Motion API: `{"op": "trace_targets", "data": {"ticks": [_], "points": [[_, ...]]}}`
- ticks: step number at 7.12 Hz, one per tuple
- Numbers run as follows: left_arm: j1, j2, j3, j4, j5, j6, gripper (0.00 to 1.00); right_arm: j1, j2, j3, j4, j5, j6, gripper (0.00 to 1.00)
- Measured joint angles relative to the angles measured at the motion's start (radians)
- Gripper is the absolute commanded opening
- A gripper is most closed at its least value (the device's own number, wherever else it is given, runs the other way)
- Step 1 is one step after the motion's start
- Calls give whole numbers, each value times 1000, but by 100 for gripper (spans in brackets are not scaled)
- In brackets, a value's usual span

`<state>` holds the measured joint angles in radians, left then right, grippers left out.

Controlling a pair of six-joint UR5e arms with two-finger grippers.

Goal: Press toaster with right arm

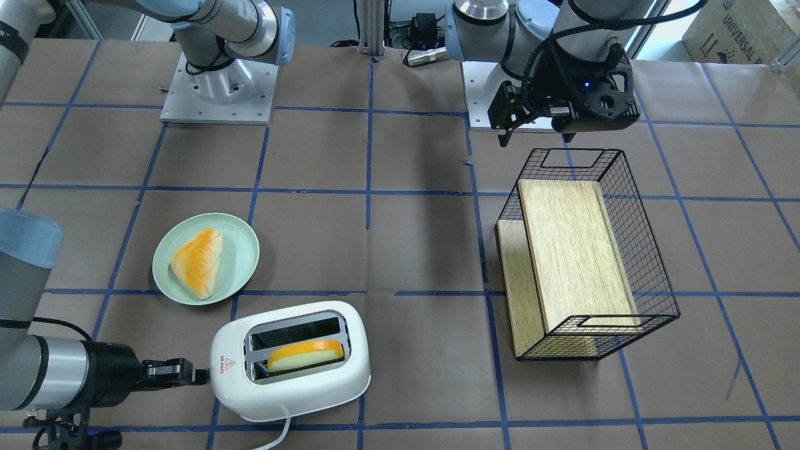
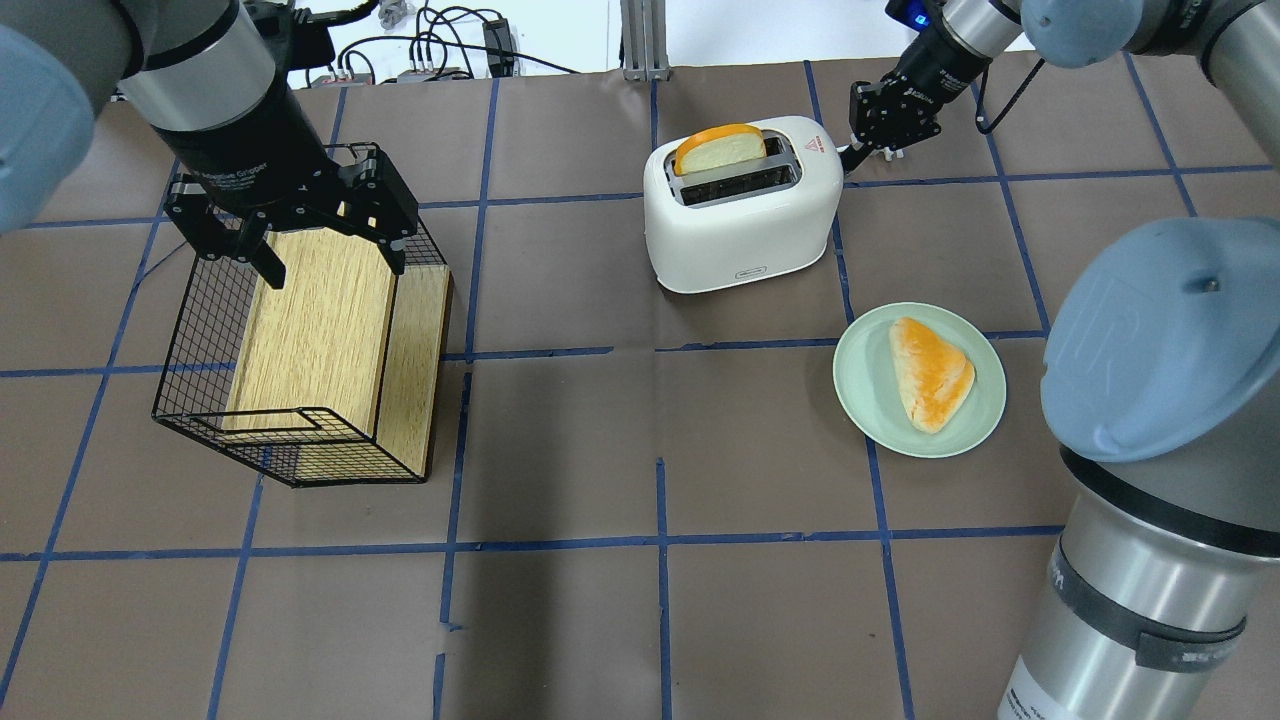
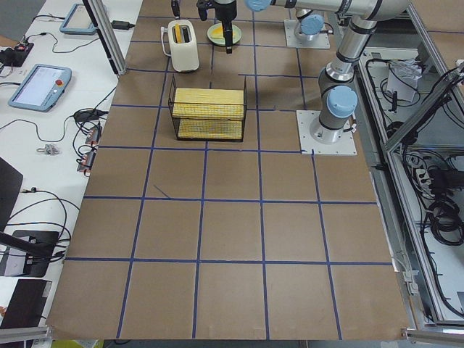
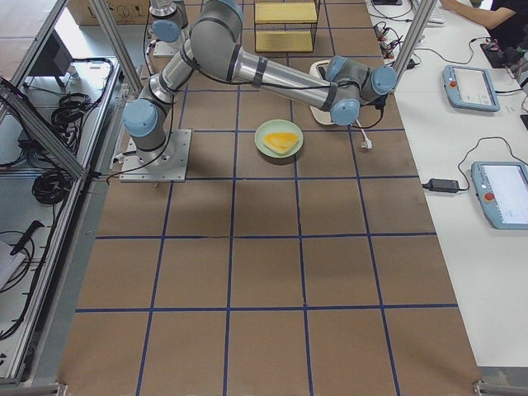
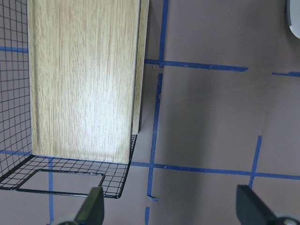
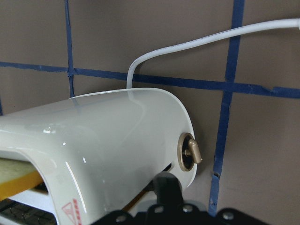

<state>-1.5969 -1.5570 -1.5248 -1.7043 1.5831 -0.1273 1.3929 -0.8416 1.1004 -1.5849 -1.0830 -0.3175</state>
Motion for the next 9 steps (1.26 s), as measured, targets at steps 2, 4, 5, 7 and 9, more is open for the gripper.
{"op": "trace_targets", "data": {"ticks": [2, 4, 5, 7, 9], "points": [[0, 0, 0, 0, 0, 0, 100, 0, 15, -1, 0, 0, 0, 5], [0, 0, 0, 0, 0, 0, 100, -1, 30, -3, -3, 1, -1, 5], [0, 0, 0, 0, 0, 0, 100, -1, 34, -3, -5, 1, -1, 6], [0, 0, 0, 0, 0, 0, 100, -1, 33, -12, -5, -2, 3, 12], [0, 0, 0, 0, 0, 0, 100, 5, 14, -81, 10, -55, 21, 99]]}}
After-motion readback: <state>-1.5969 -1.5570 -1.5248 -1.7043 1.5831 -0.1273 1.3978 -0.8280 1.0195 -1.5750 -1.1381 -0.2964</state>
